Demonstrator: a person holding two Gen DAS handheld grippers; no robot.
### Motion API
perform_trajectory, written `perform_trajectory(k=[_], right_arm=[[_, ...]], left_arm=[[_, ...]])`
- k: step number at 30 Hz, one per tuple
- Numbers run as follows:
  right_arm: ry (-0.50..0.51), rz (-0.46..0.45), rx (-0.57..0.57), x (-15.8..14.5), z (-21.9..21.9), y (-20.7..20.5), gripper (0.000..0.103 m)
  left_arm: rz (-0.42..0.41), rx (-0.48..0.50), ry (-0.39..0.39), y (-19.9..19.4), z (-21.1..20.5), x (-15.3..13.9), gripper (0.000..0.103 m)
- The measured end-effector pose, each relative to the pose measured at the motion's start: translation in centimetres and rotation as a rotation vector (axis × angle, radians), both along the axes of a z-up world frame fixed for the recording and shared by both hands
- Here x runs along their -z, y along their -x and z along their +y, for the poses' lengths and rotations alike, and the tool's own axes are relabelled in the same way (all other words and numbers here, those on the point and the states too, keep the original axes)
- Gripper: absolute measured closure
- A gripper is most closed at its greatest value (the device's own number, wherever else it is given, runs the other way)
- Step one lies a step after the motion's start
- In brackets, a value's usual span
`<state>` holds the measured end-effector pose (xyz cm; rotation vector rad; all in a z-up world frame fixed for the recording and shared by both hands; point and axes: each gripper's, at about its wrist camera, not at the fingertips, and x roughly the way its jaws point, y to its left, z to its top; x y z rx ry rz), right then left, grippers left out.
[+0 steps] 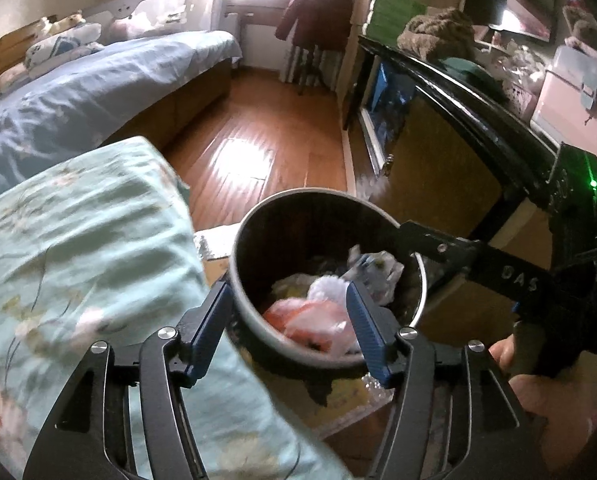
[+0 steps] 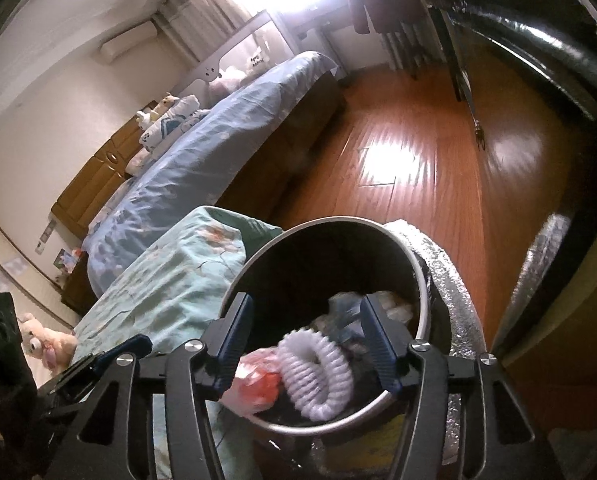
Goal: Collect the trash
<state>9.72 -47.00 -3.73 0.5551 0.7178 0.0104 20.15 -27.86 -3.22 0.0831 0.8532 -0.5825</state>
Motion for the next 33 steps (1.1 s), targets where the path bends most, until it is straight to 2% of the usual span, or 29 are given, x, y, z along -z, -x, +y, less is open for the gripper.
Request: perform_trajectory(k=[9, 14, 16, 20, 26, 28, 31, 33], right_arm=[[-0.020, -0.046, -0.026, -0.9, 3.3, 3.7, 0.027], [0.022, -0.084, -0.039, -1.6, 6.0, 6.0, 0.020], [0.062, -0.106, -0.045, -2.2, 7.4, 6.9, 0.019], [0.142, -0.146, -0.054, -3.2, 9.3, 8.1, 0.015], [0.274, -0.240, -0.047, -6.0, 11.8, 9.4, 0.008], [0.318, -0.282, -0.031, -7.1, 12.4, 9.9, 0.000], [0.392, -0.339, -0.001, -8.3, 13.3, 10.5, 0.000], [0.420, -0.346, 0.003, -8.3, 13.8, 10.3, 0.000]], left_arm=[[0.002, -0.106, 0.077, 3.6, 6.3, -0.3, 0.042], [-0.047, -0.156, 0.099, 6.1, 9.2, -1.2, 0.037], [-0.075, -0.180, 0.107, 7.1, 10.3, -1.7, 0.033], [-0.118, -0.215, 0.109, 8.3, 12.2, -2.5, 0.030], [-0.207, -0.271, 0.117, 10.2, 14.8, -4.4, 0.026], [-0.256, -0.295, 0.117, 11.0, 15.6, -5.2, 0.016], [-0.361, -0.350, 0.102, 12.3, 16.4, -6.1, 0.000], [-0.415, -0.380, 0.080, 12.7, 16.6, -6.2, 0.000]])
